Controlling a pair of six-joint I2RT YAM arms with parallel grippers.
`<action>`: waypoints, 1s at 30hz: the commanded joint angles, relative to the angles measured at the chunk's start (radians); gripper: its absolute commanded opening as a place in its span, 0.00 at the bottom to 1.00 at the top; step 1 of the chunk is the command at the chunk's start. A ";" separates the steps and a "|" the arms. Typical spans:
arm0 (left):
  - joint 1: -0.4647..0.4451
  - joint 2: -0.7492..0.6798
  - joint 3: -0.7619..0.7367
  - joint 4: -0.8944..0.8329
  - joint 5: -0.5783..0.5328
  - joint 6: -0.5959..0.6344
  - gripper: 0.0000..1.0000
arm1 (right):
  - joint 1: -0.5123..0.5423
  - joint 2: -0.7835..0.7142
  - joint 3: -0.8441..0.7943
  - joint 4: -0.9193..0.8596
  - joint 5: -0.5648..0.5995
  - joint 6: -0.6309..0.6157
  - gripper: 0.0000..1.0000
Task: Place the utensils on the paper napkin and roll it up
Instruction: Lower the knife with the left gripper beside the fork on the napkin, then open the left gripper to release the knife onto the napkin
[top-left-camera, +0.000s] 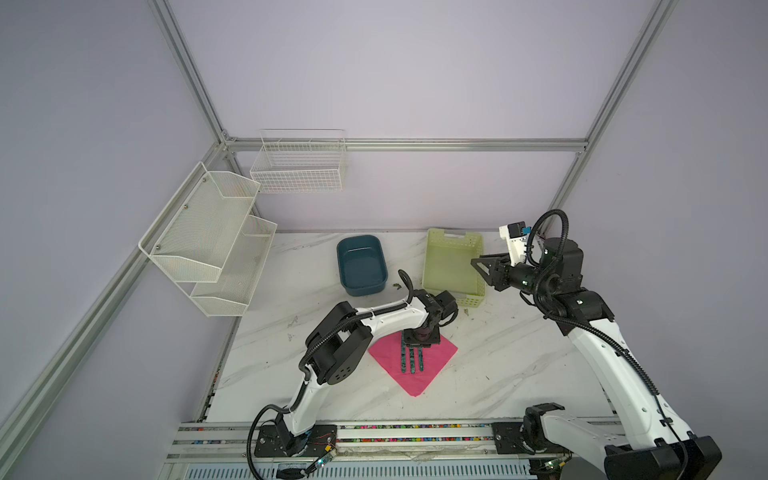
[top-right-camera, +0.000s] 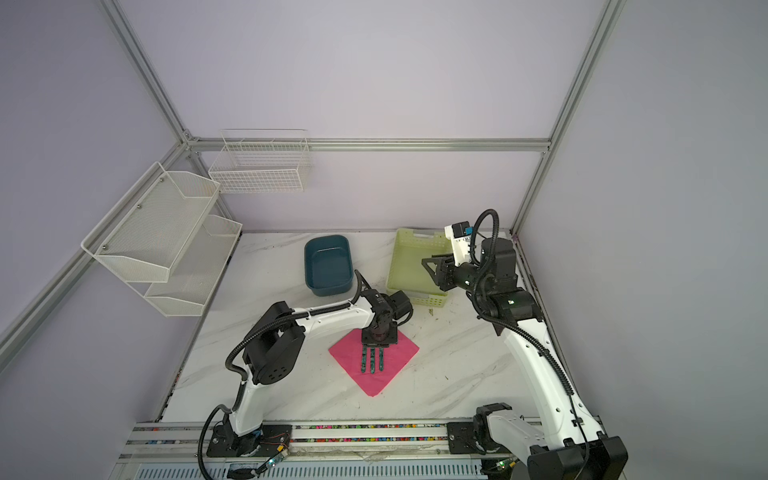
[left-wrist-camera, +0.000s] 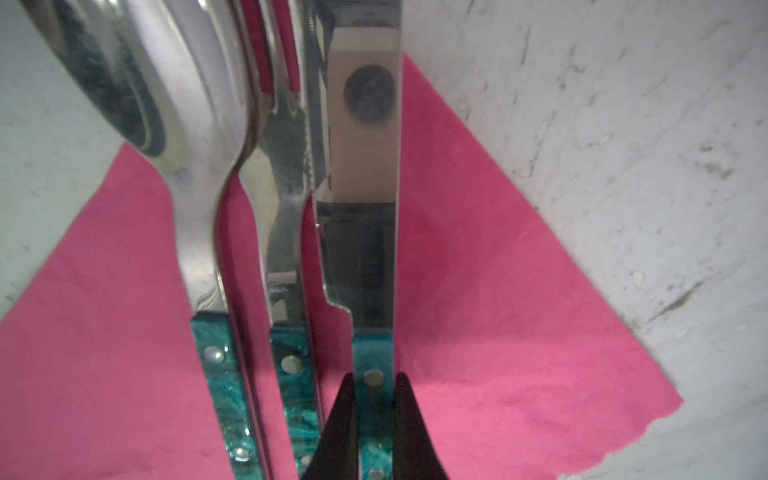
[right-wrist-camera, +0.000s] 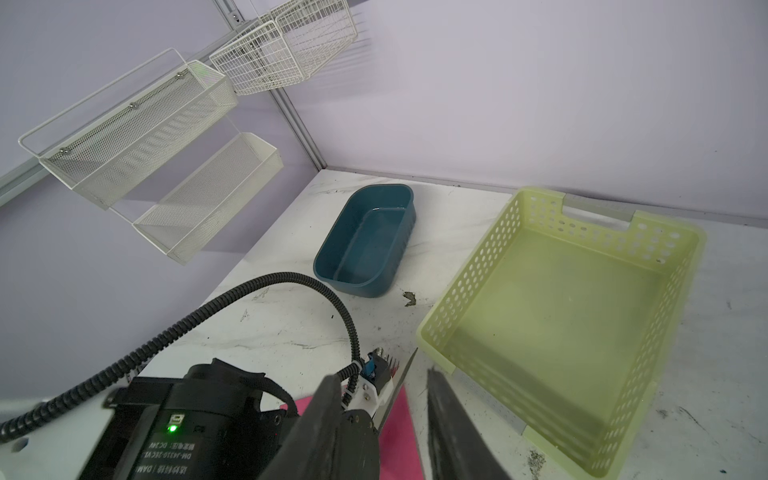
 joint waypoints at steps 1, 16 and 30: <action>0.005 0.012 0.096 -0.023 -0.009 0.005 0.01 | -0.004 -0.021 -0.011 0.008 -0.007 -0.026 0.38; 0.006 0.022 0.102 -0.031 -0.005 0.008 0.11 | -0.004 -0.026 -0.014 0.010 -0.007 -0.030 0.38; 0.007 0.025 0.123 -0.055 -0.011 0.019 0.17 | -0.004 -0.021 -0.010 0.010 -0.012 -0.033 0.38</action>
